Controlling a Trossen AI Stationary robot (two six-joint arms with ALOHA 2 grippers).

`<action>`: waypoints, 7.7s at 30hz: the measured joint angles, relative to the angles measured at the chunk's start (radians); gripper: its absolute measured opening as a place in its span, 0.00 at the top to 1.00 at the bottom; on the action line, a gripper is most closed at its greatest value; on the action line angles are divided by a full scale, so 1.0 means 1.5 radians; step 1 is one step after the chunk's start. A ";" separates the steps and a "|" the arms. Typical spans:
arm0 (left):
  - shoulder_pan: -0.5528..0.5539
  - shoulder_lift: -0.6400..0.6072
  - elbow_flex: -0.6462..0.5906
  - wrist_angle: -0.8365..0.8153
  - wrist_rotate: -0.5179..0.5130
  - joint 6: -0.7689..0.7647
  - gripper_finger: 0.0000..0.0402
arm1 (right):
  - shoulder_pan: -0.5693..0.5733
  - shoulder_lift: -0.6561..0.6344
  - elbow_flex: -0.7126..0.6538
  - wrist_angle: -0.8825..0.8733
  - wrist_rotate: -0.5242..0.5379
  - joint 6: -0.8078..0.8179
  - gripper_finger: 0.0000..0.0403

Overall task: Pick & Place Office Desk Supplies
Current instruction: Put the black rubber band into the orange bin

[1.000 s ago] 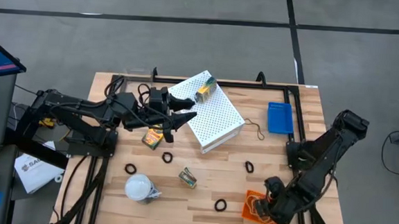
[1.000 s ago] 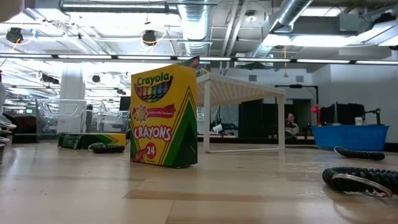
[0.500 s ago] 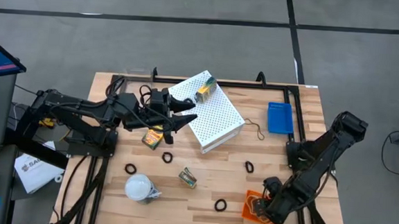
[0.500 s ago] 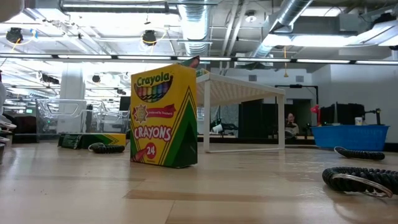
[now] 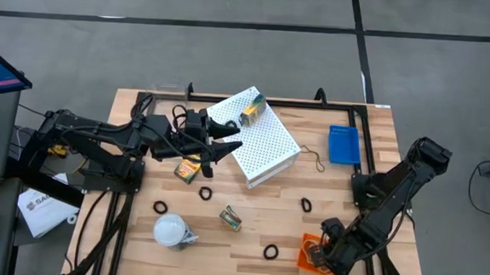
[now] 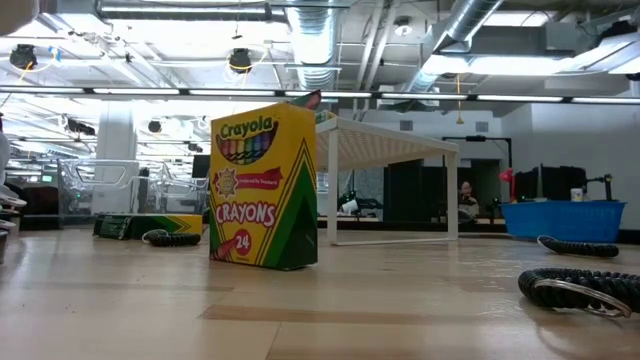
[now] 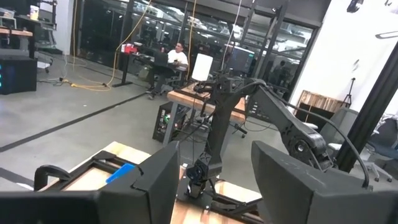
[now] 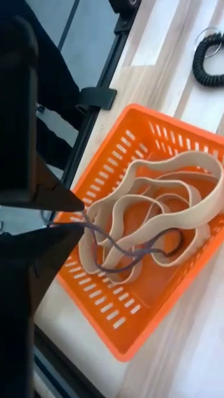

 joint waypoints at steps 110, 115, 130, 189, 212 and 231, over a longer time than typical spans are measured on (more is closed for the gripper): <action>-0.014 0.035 0.000 0.200 -0.056 -0.197 0.52 | -0.457 0.000 -0.382 0.126 0.472 -0.315 0.59; -0.015 0.035 0.000 0.204 -0.056 -0.201 0.52 | -0.481 0.000 -0.382 0.135 0.479 -0.328 0.59; -0.015 0.035 0.000 0.203 -0.056 -0.212 0.52 | -0.482 -0.002 -0.430 0.210 0.496 -0.327 0.62; -0.087 0.034 0.000 0.196 0.022 -0.100 0.52 | 0.045 -0.007 0.263 -0.346 0.590 -0.020 1.00; -0.172 0.034 0.000 0.172 0.071 -0.034 0.52 | 0.126 0.002 0.223 -0.158 0.356 0.057 1.00; -0.173 0.034 0.000 0.153 0.070 -0.033 0.52 | 0.114 0.005 0.014 -0.041 0.191 0.072 1.00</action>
